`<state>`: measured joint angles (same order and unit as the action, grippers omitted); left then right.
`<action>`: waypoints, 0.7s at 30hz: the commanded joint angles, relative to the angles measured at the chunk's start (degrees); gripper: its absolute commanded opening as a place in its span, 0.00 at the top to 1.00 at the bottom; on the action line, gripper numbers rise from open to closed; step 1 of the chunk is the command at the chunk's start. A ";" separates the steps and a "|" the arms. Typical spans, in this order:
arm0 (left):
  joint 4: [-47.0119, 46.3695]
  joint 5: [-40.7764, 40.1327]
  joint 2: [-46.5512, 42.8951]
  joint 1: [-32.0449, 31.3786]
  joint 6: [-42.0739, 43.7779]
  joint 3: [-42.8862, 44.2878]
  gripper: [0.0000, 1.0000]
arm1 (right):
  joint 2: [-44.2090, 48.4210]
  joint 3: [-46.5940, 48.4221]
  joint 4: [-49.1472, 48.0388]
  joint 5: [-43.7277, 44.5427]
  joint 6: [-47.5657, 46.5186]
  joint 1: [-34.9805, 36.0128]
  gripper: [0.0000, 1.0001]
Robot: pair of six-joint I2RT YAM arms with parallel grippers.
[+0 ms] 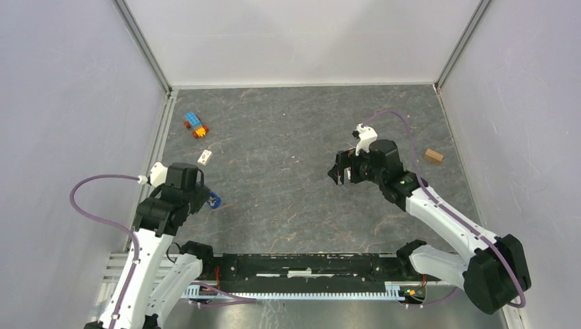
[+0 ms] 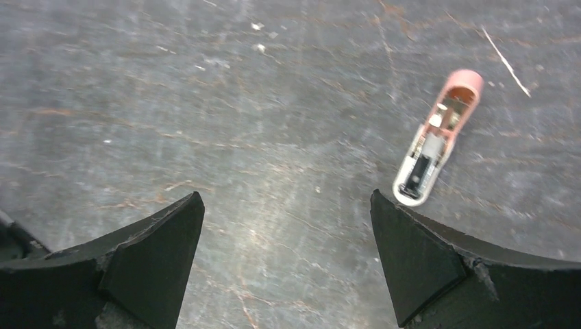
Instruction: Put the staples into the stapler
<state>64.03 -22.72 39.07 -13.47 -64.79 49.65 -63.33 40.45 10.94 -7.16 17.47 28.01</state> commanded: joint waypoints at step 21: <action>-56.94 42.91 -8.71 -1.21 9.17 -20.48 0.98 | -1.86 -4.27 -30.96 -7.08 22.24 16.95 0.18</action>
<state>24.99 13.54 32.99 -13.89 -58.06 30.02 -61.69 31.53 -15.92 -18.13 35.44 40.23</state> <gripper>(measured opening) 0.348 0.831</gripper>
